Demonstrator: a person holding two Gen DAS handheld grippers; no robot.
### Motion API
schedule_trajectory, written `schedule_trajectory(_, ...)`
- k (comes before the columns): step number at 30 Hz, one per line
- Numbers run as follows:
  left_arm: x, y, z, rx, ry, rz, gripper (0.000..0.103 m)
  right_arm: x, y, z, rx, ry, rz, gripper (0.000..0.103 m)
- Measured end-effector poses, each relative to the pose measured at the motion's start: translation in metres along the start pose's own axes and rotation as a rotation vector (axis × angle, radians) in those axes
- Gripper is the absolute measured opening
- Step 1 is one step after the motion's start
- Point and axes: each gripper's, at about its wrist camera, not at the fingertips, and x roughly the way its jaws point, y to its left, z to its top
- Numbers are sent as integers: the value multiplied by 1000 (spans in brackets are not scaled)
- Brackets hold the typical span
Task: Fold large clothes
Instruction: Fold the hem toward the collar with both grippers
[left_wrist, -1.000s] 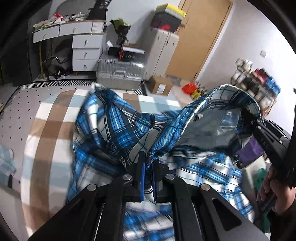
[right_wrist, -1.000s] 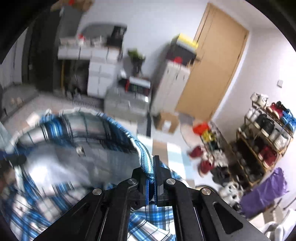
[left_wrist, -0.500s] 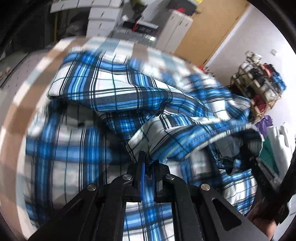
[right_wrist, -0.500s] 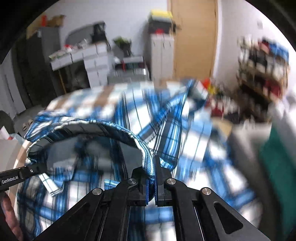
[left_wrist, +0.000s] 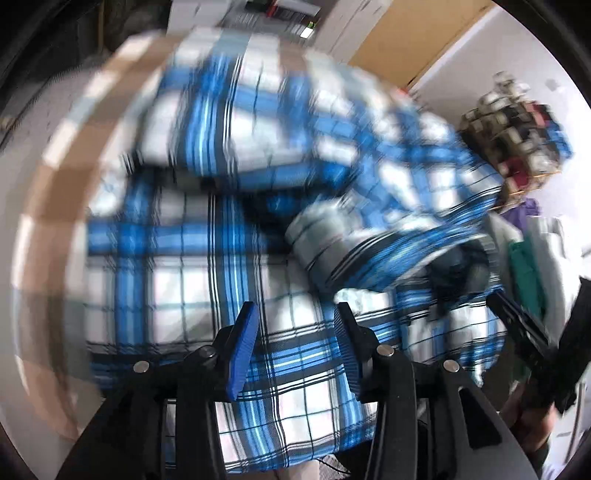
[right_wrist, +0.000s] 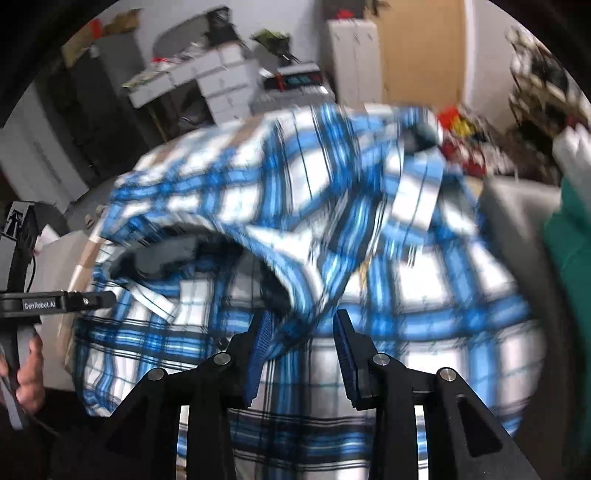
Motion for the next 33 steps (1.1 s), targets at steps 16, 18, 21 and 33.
schedule_trajectory(16,66,-42,35,163,-35,67,59,95,-48,137,-8,116,-202,54)
schedule_trajectory(18,75,-39,37,170,4,71,59,111,-62,117,30,189,-190,42)
schedule_trajectory(21,78,-29,33,202,51,110,59,132,-81,77,106,288,-149,36)
schedule_trajectory(33,46,6,25,229,52,107,59,101,-74,41,101,383,-71,37)
